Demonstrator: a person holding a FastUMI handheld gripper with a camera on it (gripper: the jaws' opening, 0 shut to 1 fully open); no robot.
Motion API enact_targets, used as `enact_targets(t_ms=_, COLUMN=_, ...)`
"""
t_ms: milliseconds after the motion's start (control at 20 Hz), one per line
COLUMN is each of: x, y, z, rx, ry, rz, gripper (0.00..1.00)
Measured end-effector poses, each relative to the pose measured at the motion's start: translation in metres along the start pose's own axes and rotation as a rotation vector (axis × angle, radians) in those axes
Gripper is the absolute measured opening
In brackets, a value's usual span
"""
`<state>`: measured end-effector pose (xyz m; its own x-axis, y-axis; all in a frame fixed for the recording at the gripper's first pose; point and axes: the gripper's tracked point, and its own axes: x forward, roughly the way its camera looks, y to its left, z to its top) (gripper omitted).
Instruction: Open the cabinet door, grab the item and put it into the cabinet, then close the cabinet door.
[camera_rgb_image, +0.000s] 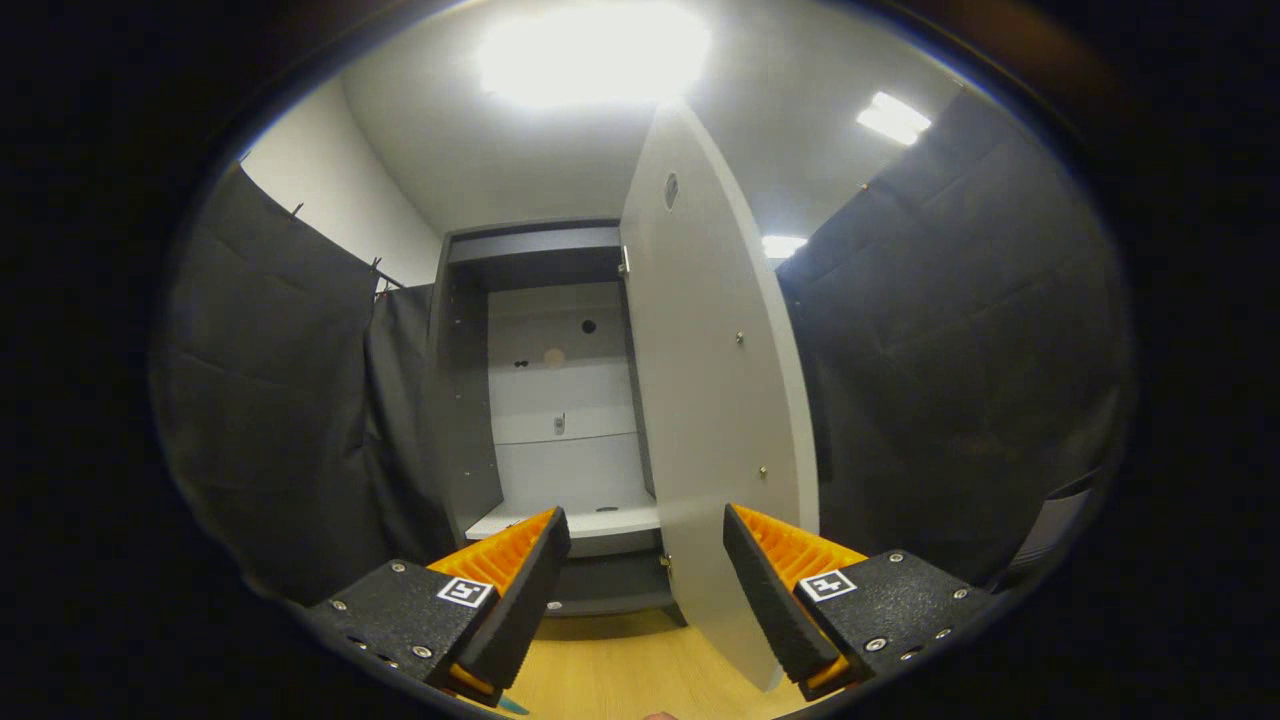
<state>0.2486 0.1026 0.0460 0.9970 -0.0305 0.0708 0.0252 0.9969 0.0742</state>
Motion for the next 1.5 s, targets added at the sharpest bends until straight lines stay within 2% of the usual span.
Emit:
enact_targets(t_ms=300, x=0.005, y=0.022, z=-0.014, rx=-0.016, ry=-0.036, rz=0.067, gripper=0.95)
enact_targets(t_ms=800, x=-0.011, y=0.055, z=-0.058, rx=-0.038, ry=0.057, rz=0.212, gripper=0.95)
enact_targets(t_ms=1100, x=-0.028, y=0.077, z=-0.085, rx=0.004, ry=0.163, rz=0.281, gripper=0.95)
enact_targets(t_ms=1500, x=-0.048, y=0.075, z=-0.125, rx=-0.080, ry=0.306, rz=0.306, gripper=0.95)
